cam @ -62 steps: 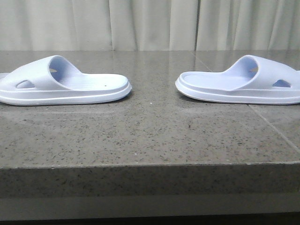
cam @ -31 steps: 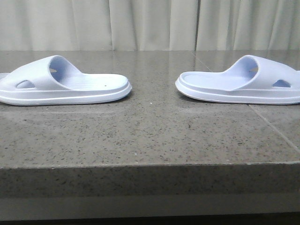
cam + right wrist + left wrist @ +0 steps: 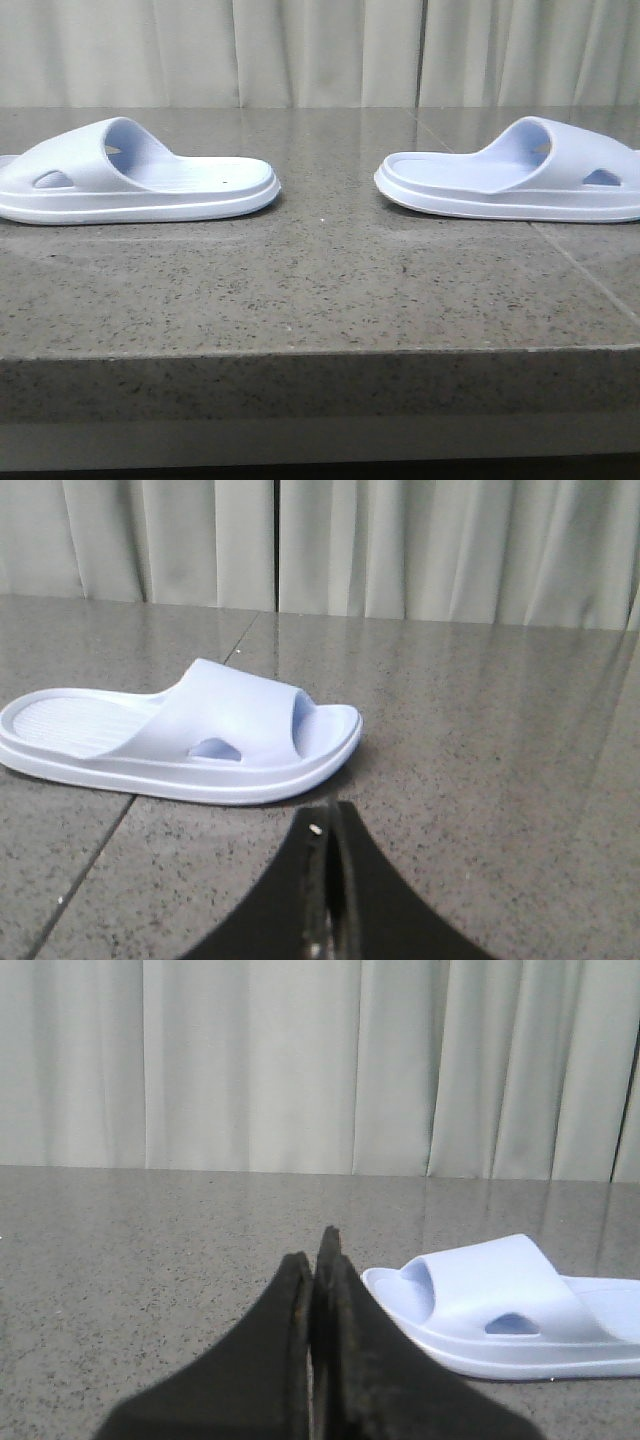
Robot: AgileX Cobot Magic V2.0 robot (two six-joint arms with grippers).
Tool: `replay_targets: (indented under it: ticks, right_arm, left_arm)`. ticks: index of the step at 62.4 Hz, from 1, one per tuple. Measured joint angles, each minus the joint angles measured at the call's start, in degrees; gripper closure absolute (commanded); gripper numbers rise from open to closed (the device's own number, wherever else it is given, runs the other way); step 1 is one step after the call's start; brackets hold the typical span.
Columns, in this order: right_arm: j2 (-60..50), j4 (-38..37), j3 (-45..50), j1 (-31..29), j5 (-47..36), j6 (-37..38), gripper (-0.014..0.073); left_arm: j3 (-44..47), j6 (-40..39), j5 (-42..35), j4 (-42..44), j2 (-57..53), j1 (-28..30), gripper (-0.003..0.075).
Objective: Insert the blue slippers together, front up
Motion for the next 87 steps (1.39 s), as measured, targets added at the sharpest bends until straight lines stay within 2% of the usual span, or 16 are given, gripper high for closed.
replay_targets:
  ticks: [15,27,44,54,76,81,85,87]
  right_arm:
    - [0.4,0.0,-16.1,0.0,11.4,0.0,0.0712]
    - [9.3,0.0,-27.5,0.0,20.7,0.0,0.0712]
    - [23.5,0.0,-33.2,0.0,26.8,0.0,0.0712]
    - [28.8,0.0,-33.3,0.0,29.1,0.0,0.0712]
    - [34.4,0.0,-33.3,0.0,31.3,0.0,0.0708]
    - [34.5,0.0,-33.3,0.0,31.6,0.0,0.0678]
    - [34.5,0.0,-33.3,0.0,31.8,0.0,0.0601]
    - [34.5,0.0,-33.3,0.0,32.0,0.0,0.0541]
  left_arm:
    - [-15.6,0.0,11.2,-0.1,0.0,0.0,0.0741]
    - [-26.6,0.0,21.8,-0.1,4.0,0.0,0.0741]
    - [-34.5,0.0,36.4,-0.1,18.3,0.0,0.0741]
    - [-34.6,-0.1,39.0,-0.1,23.8,0.0,0.0741]
    - [-34.6,-0.1,39.0,-0.1,30.4,0.0,0.0738]
    - [-34.6,-0.1,39.0,-0.1,31.4,0.0,0.0685]
    - [-34.6,-0.1,39.0,-0.1,31.8,0.0,0.0577]
    - [-34.6,-0.1,39.0,-0.1,32.0,0.0,0.0499]
